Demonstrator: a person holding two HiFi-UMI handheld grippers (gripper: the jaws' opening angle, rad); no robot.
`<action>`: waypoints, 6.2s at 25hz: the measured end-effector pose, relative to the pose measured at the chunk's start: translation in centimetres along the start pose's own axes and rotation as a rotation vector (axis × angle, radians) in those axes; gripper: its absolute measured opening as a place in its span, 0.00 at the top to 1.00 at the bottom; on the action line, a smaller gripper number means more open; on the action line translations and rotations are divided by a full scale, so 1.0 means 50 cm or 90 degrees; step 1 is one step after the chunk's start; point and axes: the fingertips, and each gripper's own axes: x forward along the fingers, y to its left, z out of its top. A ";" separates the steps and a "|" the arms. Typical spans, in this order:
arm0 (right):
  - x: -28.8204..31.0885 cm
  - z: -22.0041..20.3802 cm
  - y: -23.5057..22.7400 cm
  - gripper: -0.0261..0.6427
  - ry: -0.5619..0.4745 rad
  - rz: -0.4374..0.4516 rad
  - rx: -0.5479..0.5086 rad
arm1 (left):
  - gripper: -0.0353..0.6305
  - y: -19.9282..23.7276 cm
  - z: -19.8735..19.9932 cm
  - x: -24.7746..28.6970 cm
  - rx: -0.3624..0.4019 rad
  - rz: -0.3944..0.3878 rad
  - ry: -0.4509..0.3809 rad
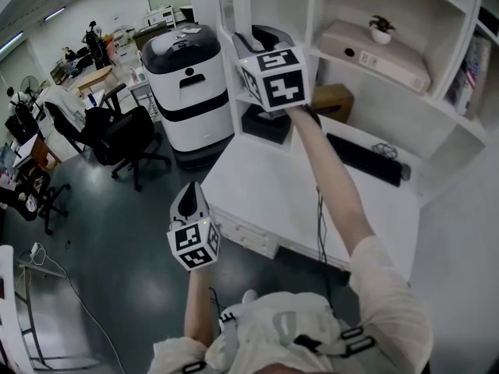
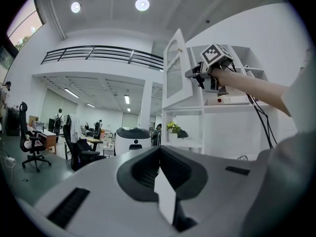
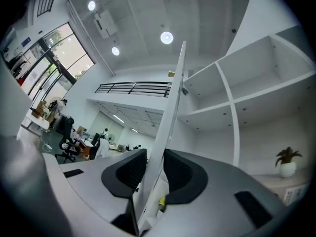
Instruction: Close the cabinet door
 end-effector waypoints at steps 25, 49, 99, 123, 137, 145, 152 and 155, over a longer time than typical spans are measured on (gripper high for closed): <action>-0.002 -0.057 -0.167 0.81 0.020 -0.092 0.017 | 0.94 -0.075 -0.030 0.062 0.027 -0.053 0.028; 0.022 -0.088 -0.249 0.75 0.023 -0.196 -0.010 | 0.94 -0.066 -0.046 0.104 0.003 -0.062 0.037; 0.088 -0.144 -0.380 0.64 0.049 -0.288 0.043 | 0.94 -0.010 -0.061 0.160 -0.003 -0.009 0.059; -0.073 -0.056 -0.184 0.64 -0.060 -0.185 0.015 | 0.94 0.014 0.063 0.092 0.007 0.010 -0.021; -0.293 -0.110 0.036 0.82 -0.154 -0.067 0.056 | 0.94 -0.064 0.082 0.047 -0.010 -0.034 -0.076; -0.374 -0.312 0.118 0.95 -0.041 -0.077 0.162 | 0.94 -0.108 0.081 0.016 -0.010 -0.061 -0.133; -0.445 -0.448 0.174 0.95 0.075 -0.073 0.176 | 0.94 -0.119 0.014 -0.003 -0.020 -0.056 -0.098; -0.450 -0.455 0.180 0.95 0.085 -0.067 0.171 | 0.94 -0.121 0.005 -0.002 -0.021 -0.059 -0.089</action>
